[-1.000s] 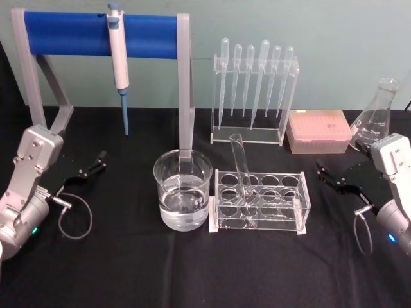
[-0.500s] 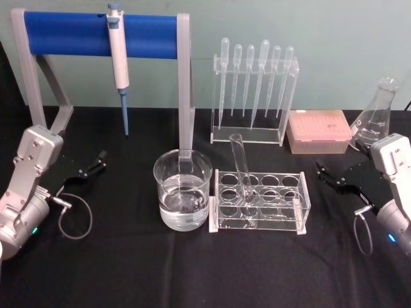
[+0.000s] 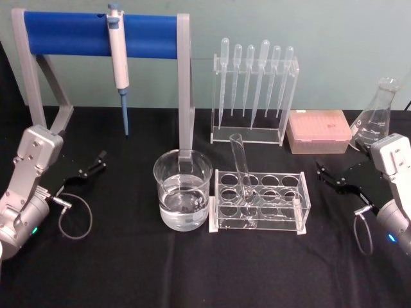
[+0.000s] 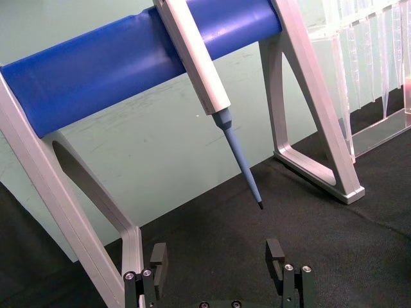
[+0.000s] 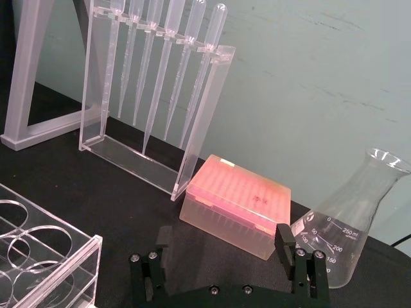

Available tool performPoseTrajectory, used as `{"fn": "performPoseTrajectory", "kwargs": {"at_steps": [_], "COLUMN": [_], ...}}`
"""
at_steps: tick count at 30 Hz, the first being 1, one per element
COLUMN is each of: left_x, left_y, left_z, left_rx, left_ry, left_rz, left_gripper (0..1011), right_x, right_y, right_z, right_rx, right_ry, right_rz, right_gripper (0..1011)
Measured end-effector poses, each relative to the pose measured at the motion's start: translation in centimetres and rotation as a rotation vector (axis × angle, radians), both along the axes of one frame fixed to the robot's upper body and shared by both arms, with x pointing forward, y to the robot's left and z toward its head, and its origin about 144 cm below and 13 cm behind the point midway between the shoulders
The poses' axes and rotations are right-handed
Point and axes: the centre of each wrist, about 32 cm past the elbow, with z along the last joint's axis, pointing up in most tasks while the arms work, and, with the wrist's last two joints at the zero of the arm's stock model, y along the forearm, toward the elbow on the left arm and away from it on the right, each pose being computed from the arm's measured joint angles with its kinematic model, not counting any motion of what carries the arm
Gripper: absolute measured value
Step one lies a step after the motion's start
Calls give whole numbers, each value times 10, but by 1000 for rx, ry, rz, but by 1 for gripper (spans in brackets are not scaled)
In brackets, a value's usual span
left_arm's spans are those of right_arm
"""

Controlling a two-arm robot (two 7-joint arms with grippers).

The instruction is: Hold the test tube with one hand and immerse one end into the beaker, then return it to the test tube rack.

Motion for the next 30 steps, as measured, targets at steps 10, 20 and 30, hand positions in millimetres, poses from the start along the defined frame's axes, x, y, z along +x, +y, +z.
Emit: {"fn": "performPoseTrajectory", "kwargs": {"at_steps": [10, 20, 30], "left_x": [0, 0, 0], "left_y": [0, 0, 0], "left_z": [0, 0, 0], "left_rx": [0, 0, 0], "left_ry": [0, 0, 0], "left_rz": [0, 0, 0], "left_gripper": [1000, 1000, 1000], "right_x": [-18, -68, -63], "right_y": [1, 8, 22], "right_z": [13, 50, 68], "right_rx": [-34, -48, 106], "right_ry": [-29, -24, 43], "right_rz": [9, 135, 403], "right_gripper": [1004, 1004, 1004]}}
